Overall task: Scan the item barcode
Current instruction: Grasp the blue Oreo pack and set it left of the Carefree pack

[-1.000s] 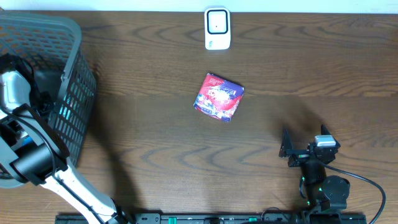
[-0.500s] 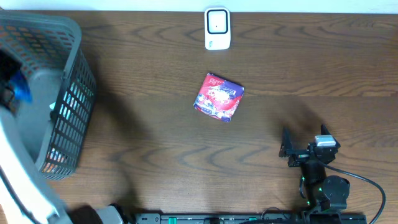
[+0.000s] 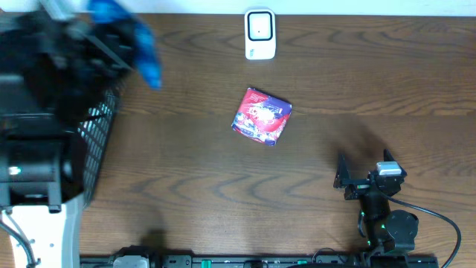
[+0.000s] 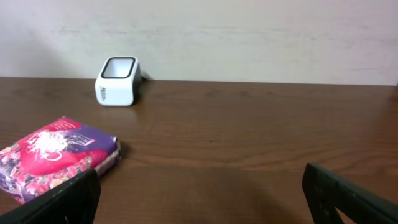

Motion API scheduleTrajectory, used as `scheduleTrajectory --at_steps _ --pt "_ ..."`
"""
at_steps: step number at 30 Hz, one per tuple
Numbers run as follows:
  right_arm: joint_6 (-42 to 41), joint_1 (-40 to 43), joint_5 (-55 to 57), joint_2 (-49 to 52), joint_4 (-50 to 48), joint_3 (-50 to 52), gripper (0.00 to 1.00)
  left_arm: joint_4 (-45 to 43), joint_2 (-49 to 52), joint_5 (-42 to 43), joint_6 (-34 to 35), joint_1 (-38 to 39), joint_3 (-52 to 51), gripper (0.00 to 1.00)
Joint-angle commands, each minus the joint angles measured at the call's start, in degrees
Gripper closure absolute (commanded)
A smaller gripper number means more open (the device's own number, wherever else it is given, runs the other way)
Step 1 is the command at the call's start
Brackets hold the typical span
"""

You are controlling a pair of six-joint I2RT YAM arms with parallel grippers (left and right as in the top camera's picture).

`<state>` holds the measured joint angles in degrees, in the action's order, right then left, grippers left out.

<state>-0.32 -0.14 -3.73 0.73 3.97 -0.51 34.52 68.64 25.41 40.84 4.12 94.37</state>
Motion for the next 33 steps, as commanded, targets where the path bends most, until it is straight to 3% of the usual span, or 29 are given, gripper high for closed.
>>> scheduleTrajectory --at_steps 1,3,6,8,15,21,24,27,29,33 --pt "0.81 -0.33 0.22 -0.17 0.11 0.17 0.01 1.14 0.96 -2.38 -3.15 9.38 0.72 0.93" --pt "0.81 -0.33 0.22 -0.2 0.09 0.17 0.01 5.11 2.4 -12.09 -3.08 14.21 0.72 0.93" --pt "0.81 -0.33 0.22 -0.2 0.09 0.17 0.01 15.26 8.48 -34.64 -1.05 21.79 0.61 0.93" --pt "0.81 -0.33 0.22 -0.2 0.09 0.17 0.01 19.41 14.05 -39.06 2.47 24.15 0.57 0.93" --pt "0.81 -0.33 0.2 -0.17 0.11 0.17 0.01 21.07 33.18 -39.01 4.17 27.19 0.57 0.93" --pt "0.81 -0.33 0.22 -0.17 0.09 0.17 0.01 16.06 46.51 -38.97 6.21 27.26 0.57 0.92" --pt "0.81 -0.33 0.22 -0.2 0.09 0.17 0.01 14.14 49.62 -38.97 6.01 27.26 0.57 0.48" --pt "0.81 -0.33 0.22 -0.17 0.09 0.17 0.01 13.27 49.4 -38.97 1.27 27.17 0.87 0.22" --pt "0.81 -0.33 0.22 -0.2 0.11 0.17 0.01 13.35 48.87 -38.99 -3.23 27.12 1.81 0.17" --pt "0.81 -0.33 0.22 -0.2 0.09 0.17 0.01 13.4 43.12 -39.04 -18.73 26.51 3.17 0.11"
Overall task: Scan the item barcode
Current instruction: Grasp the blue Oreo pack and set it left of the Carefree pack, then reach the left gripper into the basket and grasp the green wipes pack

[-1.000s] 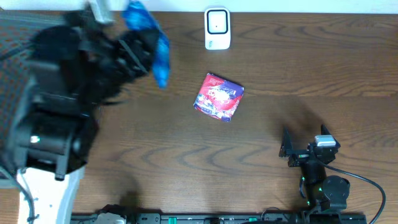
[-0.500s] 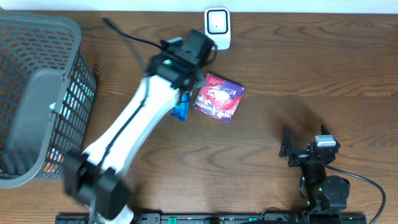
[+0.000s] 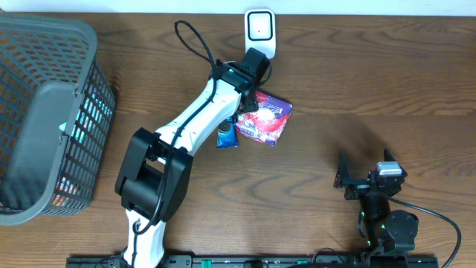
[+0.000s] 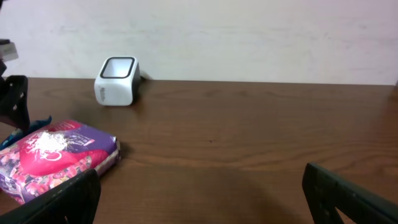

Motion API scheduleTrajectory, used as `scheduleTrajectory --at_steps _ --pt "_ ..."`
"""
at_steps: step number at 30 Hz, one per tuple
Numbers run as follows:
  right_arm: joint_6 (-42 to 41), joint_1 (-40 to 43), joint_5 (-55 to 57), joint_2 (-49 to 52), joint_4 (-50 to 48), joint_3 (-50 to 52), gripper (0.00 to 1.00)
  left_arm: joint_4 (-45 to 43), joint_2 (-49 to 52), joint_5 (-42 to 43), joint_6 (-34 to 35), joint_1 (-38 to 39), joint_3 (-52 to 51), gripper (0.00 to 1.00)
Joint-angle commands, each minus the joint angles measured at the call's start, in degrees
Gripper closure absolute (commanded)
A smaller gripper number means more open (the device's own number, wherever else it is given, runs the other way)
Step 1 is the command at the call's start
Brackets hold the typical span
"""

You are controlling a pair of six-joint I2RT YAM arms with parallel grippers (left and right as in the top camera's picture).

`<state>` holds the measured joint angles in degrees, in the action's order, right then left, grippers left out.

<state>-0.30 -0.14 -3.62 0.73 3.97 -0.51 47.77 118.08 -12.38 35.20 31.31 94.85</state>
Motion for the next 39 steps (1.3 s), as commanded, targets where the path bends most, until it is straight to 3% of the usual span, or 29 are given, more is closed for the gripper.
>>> scheduleTrajectory --at_steps 1,7,11,17,22,31,39 --pt "0.79 -0.33 0.09 -0.2 0.09 0.2 0.01 0.15 -8.07 -1.27 -14.38 -0.98 2.69 0.11" --pt "0.79 -0.33 0.11 -0.2 0.09 0.17 0.01 1.97 -25.88 -3.39 -15.26 -7.02 2.69 0.06" --pt "0.79 -0.33 0.11 -0.17 0.11 0.17 0.01 7.48 -40.09 -3.39 -15.3 -17.64 2.69 0.02" --pt "0.79 -0.33 0.11 -0.2 0.09 0.17 0.01 10.99 -49.92 -3.34 -14.21 -34.8 2.67 0.02" --pt "0.79 -0.33 0.11 -0.2 0.09 0.17 0.01 10.23 -50.47 -3.3 -8.31 -42.42 2.67 0.02" --pt "0.79 -0.33 0.09 -0.2 0.11 0.17 0.01 2.14 -37.86 -3.37 -8.31 -49.42 2.67 0.02" --pt "0.79 -0.33 0.09 -0.17 0.11 0.17 0.01 3.15 -32.87 -3.37 -7.56 -60.98 2.67 0.02"
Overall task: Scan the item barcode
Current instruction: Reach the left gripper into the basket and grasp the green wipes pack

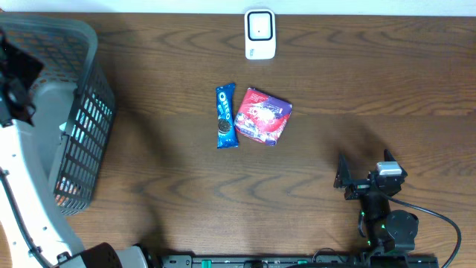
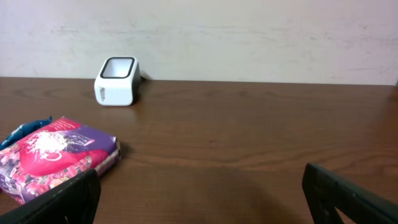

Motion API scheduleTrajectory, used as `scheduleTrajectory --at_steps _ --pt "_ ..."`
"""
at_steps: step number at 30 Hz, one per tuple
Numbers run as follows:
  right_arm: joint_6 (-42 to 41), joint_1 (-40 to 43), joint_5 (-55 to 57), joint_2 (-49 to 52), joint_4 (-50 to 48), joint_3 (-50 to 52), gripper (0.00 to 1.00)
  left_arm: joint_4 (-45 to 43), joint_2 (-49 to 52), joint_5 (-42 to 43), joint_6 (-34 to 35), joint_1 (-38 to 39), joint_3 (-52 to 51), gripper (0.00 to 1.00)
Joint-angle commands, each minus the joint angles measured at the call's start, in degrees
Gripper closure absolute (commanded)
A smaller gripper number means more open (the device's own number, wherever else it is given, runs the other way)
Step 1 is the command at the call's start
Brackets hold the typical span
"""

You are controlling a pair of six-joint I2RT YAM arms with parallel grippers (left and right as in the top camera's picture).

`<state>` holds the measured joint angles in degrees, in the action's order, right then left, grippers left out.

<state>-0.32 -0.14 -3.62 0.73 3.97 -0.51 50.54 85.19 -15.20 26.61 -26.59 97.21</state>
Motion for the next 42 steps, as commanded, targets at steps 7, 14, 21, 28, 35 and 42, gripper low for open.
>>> scheduleTrajectory --at_steps 7,14,21,28,35,42 --pt "0.81 -0.33 0.11 -0.17 0.11 0.17 0.01 2.03 0.79 -0.76 -0.35 -5.49 -0.13 0.02" --pt "0.81 -0.33 0.09 -0.17 0.09 0.2 0.01 2.12 5.66 -0.9 -7.74 -5.49 -1.55 0.02" --pt "0.81 -0.33 0.11 -0.17 0.09 0.17 0.01 3.74 12.07 1.29 -7.76 -5.49 -1.75 0.02" --pt "0.81 -0.33 0.11 -0.17 0.11 0.17 0.01 6.82 22.21 14.43 -4.42 -5.46 -1.75 0.02" --pt "0.81 -0.33 0.09 -0.17 0.09 0.17 0.01 8.13 29.05 16.33 -3.56 -5.27 -1.75 0.02" --pt "0.81 -0.33 0.11 -0.17 0.11 0.17 0.01 8.09 35.12 16.33 -3.65 -2.95 -1.75 0.01"
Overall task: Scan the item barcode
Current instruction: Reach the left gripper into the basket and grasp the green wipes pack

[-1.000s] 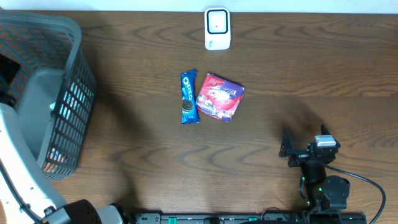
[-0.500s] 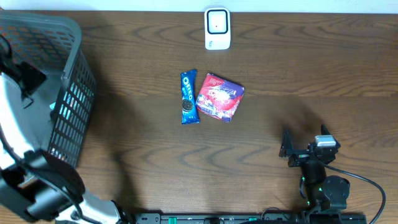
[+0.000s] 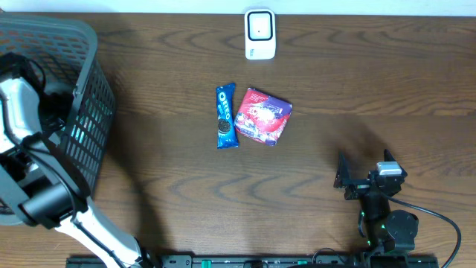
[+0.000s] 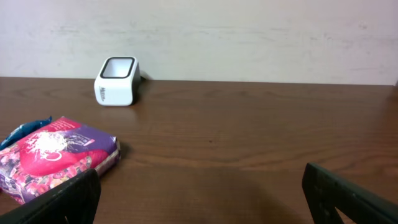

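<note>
The white barcode scanner [image 3: 259, 33] stands at the table's far edge, and is also seen as the scanner [image 4: 117, 81]. A blue Oreo pack [image 3: 225, 115] lies flat beside a pink-and-purple packet [image 3: 262, 115]; the right wrist view shows the packet [image 4: 53, 155] at its left. My right gripper [image 3: 363, 167] rests open near the front right, its fingers spread around bare table [image 4: 202, 202]. My left arm [image 3: 16, 104] bends over the grey mesh basket [image 3: 93, 112]. Its gripper is lost among dark parts inside the basket.
The basket fills the left end of the table, with packets visible through its mesh. A pale wall rises behind the far edge. The right arm's base and cable sit at the front right.
My left arm has shifted from the basket's left rim to reach over its inside. The Oreo pack, the packet, the scanner and the right gripper have not moved.
At first my left arm was over the basket with something blue, and only the pink packet lay mid-table. Then the left gripper was beside the packet with the Oreo pack under it. After that the pack lay alone and the arm was back at the basket.
</note>
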Motion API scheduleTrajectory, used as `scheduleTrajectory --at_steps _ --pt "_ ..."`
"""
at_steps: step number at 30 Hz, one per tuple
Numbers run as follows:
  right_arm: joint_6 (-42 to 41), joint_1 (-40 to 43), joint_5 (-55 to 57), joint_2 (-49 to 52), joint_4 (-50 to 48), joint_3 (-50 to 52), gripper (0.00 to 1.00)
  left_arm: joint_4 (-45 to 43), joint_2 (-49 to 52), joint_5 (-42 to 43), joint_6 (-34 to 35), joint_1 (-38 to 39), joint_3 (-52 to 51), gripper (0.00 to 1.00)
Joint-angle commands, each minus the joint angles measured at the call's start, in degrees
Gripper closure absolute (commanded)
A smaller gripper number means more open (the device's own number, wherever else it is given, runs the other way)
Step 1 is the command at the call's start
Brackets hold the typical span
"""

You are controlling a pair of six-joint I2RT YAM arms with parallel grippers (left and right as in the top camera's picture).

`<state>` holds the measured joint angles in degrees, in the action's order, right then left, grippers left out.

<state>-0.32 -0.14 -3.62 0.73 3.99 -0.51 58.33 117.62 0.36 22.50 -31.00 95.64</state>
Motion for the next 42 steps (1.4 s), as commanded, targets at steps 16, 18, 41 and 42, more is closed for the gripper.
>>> scheduleTrajectory --at_steps 16,18,41,42 --pt "0.81 -0.33 0.11 -0.17 0.07 0.17 0.01 -3.32 5.64 0.74 -2.16 6.23 -0.17 0.89" --pt "0.81 -0.33 0.11 -0.17 0.07 0.17 0.01 -3.26 5.53 0.68 -3.48 6.16 -0.17 0.93" --pt "0.81 -0.33 0.09 -0.17 0.07 0.17 0.01 -8.44 -31.15 12.57 6.32 1.7 0.22 0.93" --pt "0.81 -0.33 0.11 -0.17 0.09 0.17 0.01 -8.98 -32.7 13.66 6.34 1.73 0.22 0.93"
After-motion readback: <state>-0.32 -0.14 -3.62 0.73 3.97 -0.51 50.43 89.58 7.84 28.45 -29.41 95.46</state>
